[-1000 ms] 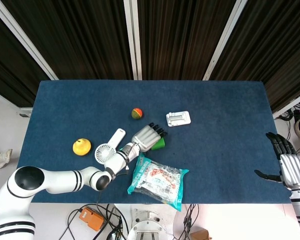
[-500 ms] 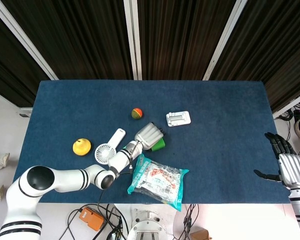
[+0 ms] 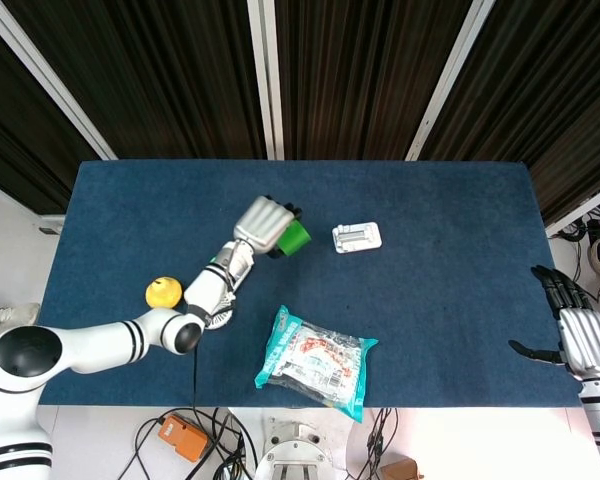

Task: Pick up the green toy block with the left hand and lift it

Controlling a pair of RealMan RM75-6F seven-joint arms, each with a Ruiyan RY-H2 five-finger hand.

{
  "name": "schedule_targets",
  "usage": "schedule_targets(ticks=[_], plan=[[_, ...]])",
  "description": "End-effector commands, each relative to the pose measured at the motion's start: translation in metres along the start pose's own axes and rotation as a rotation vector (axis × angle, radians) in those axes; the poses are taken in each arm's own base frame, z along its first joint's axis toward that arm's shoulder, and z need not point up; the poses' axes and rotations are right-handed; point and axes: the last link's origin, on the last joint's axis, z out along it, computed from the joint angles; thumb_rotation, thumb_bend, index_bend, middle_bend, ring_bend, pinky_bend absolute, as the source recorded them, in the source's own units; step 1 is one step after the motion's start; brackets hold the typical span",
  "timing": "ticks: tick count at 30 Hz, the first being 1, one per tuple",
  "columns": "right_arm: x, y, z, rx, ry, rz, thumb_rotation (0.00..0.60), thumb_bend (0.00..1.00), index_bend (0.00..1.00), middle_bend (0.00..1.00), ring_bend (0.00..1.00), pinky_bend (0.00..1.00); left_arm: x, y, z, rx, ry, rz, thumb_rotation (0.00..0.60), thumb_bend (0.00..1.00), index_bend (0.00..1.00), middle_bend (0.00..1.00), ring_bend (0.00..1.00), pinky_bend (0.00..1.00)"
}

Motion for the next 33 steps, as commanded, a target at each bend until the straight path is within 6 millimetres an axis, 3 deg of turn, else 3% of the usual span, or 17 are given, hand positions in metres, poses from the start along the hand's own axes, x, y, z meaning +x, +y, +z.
schedule_targets(ticks=[1,8,15,18,25,29,33], plan=[[0.0,0.001,-0.001,-0.006,0.0,-0.002,0.6,0.13,0.11,0.13,0.0,0.14,-0.006,-0.044,0.001,0.112,-0.036,0.018,0.6,0.2,0.37,0.4,0.5,0.41],[-0.001,0.0,-0.002,-0.016,-0.001,-0.005,0.6,0.13,0.11,0.13,0.0,0.14,-0.038,-0.087,0.0,0.237,-0.15,0.021,0.6,0.2,0.37,0.4,0.47,0.41],[-0.003,-0.001,0.0,-0.018,-0.008,-0.005,0.6,0.13,0.11,0.13,0.0,0.14,-0.064,-0.101,-0.005,0.277,-0.223,0.014,0.6,0.19,0.37,0.38,0.43,0.38],[-0.002,-0.002,0.001,-0.017,-0.004,-0.009,0.6,0.13,0.11,0.13,0.0,0.14,-0.069,-0.106,-0.007,0.294,-0.247,0.014,0.6,0.17,0.29,0.31,0.34,0.3],[-0.001,-0.001,-0.001,-0.021,-0.003,-0.007,0.6,0.13,0.11,0.13,0.0,0.14,-0.067,-0.111,-0.012,0.328,-0.223,-0.013,0.6,0.04,0.02,0.05,0.05,0.11],[-0.001,-0.002,0.0,-0.016,0.002,-0.005,0.6,0.13,0.11,0.13,0.0,0.14,-0.059,-0.112,-0.02,0.323,-0.211,-0.031,0.6,0.03,0.0,0.01,0.02,0.09],[0.001,0.0,-0.001,-0.015,0.006,-0.003,0.6,0.13,0.11,0.13,0.0,0.14,-0.036,-0.124,-0.04,0.362,-0.101,-0.123,0.6,0.03,0.0,0.01,0.02,0.06]])
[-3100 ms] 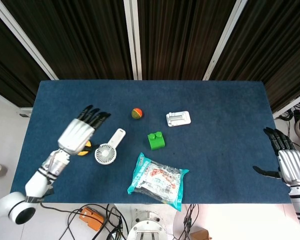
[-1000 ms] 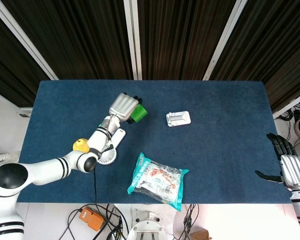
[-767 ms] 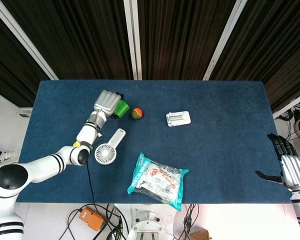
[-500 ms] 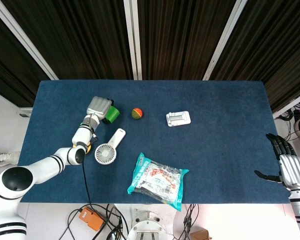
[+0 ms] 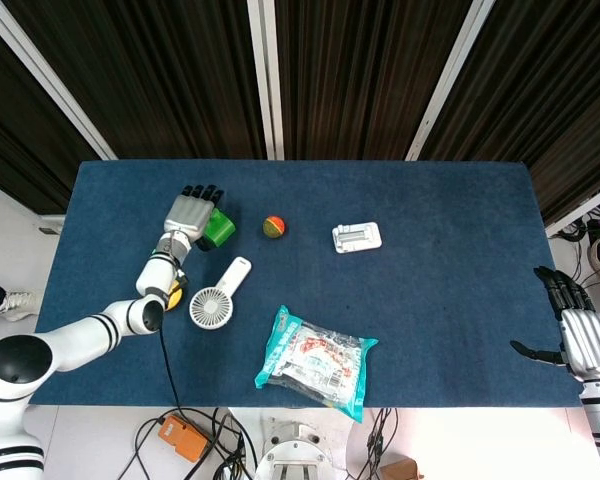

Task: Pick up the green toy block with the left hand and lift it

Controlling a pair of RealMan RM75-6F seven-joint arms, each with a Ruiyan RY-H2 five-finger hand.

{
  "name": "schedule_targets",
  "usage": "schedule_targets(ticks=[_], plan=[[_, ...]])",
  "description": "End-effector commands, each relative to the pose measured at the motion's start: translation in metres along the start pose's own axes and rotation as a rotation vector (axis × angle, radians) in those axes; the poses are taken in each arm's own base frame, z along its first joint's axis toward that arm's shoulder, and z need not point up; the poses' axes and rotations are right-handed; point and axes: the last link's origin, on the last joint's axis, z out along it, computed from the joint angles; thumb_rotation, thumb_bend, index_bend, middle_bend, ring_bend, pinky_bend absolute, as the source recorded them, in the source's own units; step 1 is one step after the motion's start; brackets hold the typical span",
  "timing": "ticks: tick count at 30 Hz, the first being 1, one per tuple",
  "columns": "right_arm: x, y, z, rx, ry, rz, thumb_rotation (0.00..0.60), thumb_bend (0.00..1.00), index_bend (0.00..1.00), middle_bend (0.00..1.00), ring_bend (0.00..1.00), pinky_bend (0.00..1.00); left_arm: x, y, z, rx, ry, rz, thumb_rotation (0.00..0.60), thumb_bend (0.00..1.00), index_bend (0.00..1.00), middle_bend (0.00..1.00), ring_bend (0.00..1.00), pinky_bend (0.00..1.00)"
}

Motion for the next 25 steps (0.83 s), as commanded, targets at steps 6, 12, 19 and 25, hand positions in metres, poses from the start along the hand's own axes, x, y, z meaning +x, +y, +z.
schedule_targets(ticks=[6,12,19,25], plan=[[0.001,0.01,0.001,-0.019,-0.002,-0.001,0.6,0.13,0.11,0.13,0.0,0.14,0.026,-0.083,-0.087,0.136,0.247,-0.181,0.6,0.03,0.0,0.03,0.02,0.06],[-0.003,0.012,0.007,-0.014,0.012,0.007,0.6,0.13,0.11,0.13,0.0,0.14,-0.003,-0.13,-0.172,0.223,0.332,-0.171,0.6,0.03,0.01,0.05,0.03,0.06],[0.001,0.002,0.009,0.035,0.044,-0.019,0.6,0.13,0.11,0.13,0.0,0.14,-0.053,-0.155,-0.253,0.269,0.352,-0.137,0.6,0.03,0.02,0.06,0.03,0.05],[0.0,-0.005,0.012,0.054,0.034,-0.03,0.6,0.13,0.11,0.13,0.0,0.14,-0.081,-0.162,-0.296,0.332,0.358,-0.15,0.6,0.03,0.03,0.06,0.04,0.05]])
